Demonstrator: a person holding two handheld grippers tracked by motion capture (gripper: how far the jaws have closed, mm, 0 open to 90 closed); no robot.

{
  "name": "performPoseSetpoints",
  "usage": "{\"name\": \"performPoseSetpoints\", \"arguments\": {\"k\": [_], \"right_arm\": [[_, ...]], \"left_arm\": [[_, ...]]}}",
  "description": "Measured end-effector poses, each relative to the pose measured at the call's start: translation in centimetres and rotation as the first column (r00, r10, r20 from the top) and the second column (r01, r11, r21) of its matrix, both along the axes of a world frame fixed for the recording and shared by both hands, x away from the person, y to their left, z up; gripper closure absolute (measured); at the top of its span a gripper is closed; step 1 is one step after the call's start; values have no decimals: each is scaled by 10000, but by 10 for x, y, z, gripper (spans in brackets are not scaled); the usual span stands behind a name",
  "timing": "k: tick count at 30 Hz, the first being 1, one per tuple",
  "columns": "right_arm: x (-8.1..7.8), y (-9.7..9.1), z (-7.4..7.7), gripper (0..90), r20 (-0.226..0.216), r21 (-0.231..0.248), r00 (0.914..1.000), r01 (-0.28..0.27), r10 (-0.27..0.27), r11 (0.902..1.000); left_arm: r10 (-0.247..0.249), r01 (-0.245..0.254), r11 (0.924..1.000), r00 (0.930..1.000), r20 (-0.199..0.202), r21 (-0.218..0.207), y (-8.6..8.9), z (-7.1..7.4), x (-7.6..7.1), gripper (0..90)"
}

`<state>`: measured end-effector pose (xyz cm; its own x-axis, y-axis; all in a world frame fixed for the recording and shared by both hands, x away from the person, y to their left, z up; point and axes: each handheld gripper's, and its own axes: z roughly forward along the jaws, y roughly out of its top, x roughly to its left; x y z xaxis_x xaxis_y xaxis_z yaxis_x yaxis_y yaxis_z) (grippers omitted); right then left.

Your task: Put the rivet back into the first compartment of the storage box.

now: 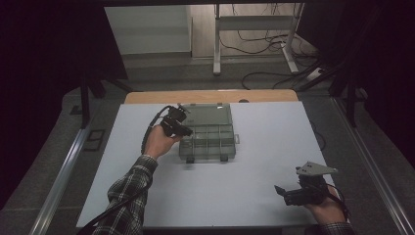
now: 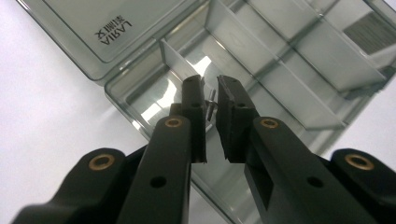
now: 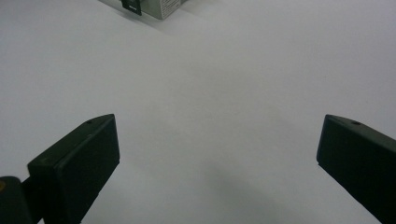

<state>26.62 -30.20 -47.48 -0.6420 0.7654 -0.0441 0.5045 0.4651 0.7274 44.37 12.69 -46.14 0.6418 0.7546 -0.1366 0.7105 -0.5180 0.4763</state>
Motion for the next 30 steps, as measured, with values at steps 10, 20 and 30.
{"name": "performPoseSetpoints", "arguments": {"k": [10,20,30], "right_arm": [[0,0,-1,0,-54,-26,10000,-32,32,10000],[0,0,0,0,-48,-28,10000,-9,9,10000],[-1,0,0,0,-47,-41,10000,-12,12,10000]], "left_arm": [[435,-442,9986,9988,224,301,-4,-7,7,813],[451,-472,9983,9972,597,337,-4,-4,4,619],[215,-195,9994,9971,734,-272,2,4,-5,363]]}}
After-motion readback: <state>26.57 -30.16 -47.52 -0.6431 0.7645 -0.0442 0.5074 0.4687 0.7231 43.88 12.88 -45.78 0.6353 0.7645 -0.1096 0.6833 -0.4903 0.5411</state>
